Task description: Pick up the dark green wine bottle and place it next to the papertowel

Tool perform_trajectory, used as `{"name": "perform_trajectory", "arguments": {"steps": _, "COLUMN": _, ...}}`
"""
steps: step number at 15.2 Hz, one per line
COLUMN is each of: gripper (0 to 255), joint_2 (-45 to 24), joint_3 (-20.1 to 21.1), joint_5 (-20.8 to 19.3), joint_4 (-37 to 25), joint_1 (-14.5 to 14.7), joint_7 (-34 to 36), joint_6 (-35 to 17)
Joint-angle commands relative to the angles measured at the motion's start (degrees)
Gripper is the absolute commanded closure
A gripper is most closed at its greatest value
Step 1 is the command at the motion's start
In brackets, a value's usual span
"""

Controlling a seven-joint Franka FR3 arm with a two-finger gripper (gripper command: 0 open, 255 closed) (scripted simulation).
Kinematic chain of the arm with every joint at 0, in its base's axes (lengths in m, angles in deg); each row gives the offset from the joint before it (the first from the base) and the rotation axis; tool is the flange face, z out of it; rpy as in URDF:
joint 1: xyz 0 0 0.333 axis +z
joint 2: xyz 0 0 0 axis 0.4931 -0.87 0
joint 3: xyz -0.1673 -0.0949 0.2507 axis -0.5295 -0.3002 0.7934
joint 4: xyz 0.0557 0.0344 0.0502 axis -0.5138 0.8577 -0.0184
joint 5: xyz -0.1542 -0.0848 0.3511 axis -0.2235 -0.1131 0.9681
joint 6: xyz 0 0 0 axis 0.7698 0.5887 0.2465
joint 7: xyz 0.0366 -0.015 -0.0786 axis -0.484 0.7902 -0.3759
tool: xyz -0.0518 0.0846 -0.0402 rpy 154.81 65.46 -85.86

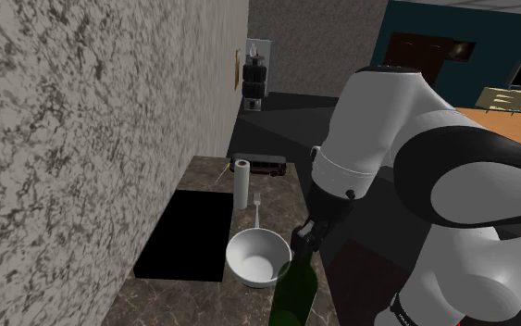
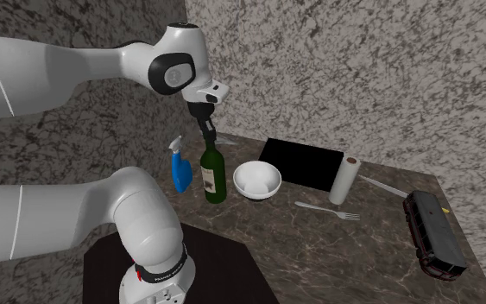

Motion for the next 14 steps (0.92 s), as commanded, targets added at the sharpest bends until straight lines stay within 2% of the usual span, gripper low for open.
{"name": "perform_trajectory", "arguments": {"steps": 1, "gripper": 255, "joint_2": -0.01, "joint_3": 0.01, "joint_5": 0.00, "joint_4": 0.01, "joint_1": 0.00, "joint_7": 0.00, "joint_6": 0.00}}
{"name": "perform_trajectory", "arguments": {"steps": 7, "gripper": 255, "joint_2": -0.01, "joint_3": 0.01, "joint_5": 0.00, "joint_4": 0.02, "joint_1": 0.00, "joint_7": 0.00, "joint_6": -0.01}}
{"name": "perform_trajectory", "arguments": {"steps": 14, "gripper": 255, "joint_2": -0.05, "joint_3": -1.94, "joint_5": -1.95, "joint_4": -5.16, "joint_1": -0.91, "joint_7": 0.30, "joint_6": 5.09}}
